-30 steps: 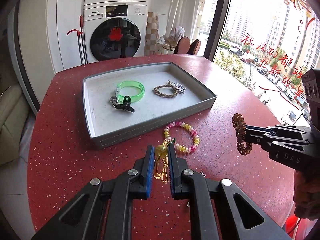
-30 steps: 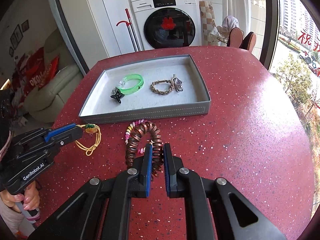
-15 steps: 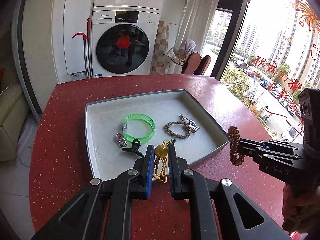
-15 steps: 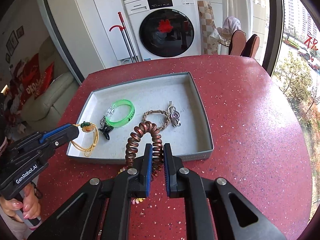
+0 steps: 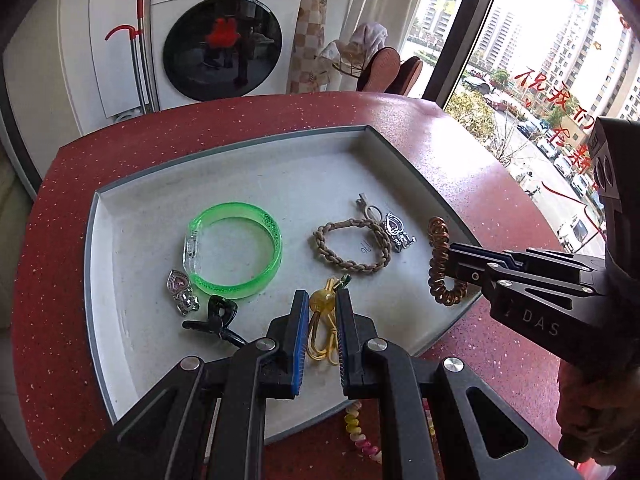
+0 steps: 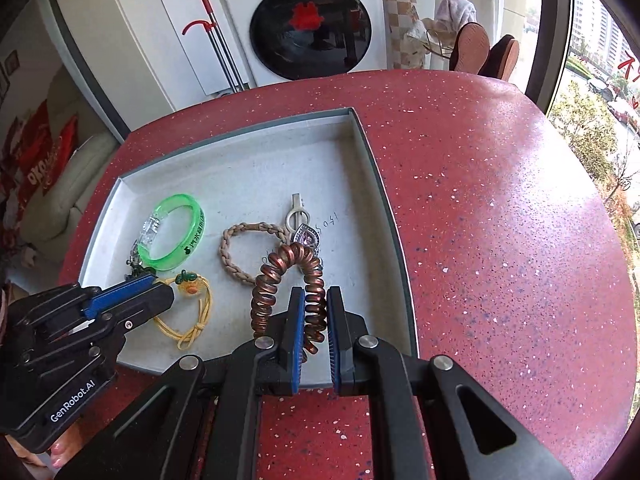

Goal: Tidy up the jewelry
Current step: 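Carry both hair ties into the tray and open the right tool on the coil, then open the left tool to release the yellow hair tie in the tray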

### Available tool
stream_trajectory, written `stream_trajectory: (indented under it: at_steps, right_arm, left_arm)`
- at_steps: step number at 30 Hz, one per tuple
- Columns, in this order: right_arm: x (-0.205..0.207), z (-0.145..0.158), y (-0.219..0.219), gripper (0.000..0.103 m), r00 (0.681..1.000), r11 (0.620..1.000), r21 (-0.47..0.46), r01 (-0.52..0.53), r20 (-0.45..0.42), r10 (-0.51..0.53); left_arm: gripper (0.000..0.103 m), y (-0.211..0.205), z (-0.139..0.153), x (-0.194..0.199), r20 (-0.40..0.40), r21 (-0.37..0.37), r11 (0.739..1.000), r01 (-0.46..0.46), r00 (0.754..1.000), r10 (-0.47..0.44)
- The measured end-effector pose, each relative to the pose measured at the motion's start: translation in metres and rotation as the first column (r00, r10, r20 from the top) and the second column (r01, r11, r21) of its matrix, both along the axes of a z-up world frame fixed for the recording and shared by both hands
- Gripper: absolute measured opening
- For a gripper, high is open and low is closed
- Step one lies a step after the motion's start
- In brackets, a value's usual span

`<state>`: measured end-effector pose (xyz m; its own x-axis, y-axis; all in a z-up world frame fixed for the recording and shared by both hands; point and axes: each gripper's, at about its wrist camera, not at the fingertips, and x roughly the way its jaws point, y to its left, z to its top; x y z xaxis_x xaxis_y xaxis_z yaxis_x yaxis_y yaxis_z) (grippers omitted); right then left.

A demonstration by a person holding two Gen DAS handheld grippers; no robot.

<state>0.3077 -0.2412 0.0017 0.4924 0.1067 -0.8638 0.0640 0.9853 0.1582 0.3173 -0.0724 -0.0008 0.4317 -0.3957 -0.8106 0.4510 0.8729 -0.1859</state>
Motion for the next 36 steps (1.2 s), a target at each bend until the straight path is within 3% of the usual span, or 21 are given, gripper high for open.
stream_trajectory:
  at_steps: [16,19,21,22,28,36]
  right_arm:
    - [0.021,-0.015,0.003,0.013,1.0,0.998,-0.063,0.007,-0.008,-0.008]
    - [0.017,-0.013,0.004,0.027,1.0,0.999,-0.045,0.008,-0.007,-0.009]
    - [0.014,-0.01,0.004,0.046,1.0,0.999,-0.038,0.004,0.002,-0.004]
    - [0.012,-0.008,0.005,0.048,1.0,0.999,-0.033,0.0,0.006,0.0]
    - [-0.001,0.009,0.001,0.052,0.999,0.999,0.036,0.015,0.047,-0.016]
    - [-0.019,0.024,0.0,0.053,0.995,0.998,0.061,0.025,0.091,-0.031]
  left_arm:
    - [0.031,-0.002,-0.027,0.022,0.071,0.175,0.98,-0.1,0.994,0.088]
    - [0.031,-0.001,-0.027,0.02,0.084,0.176,0.979,-0.106,0.992,0.093]
    - [0.031,0.0,-0.025,0.017,0.096,0.165,0.98,-0.115,0.99,0.1]
    - [0.031,0.0,-0.022,0.016,0.105,0.161,0.98,-0.119,0.989,0.103]
    - [0.031,-0.001,-0.007,0.005,0.174,0.153,0.979,-0.134,0.979,0.106]
    - [0.031,0.004,0.001,0.001,0.185,0.124,0.982,-0.146,0.975,0.121]
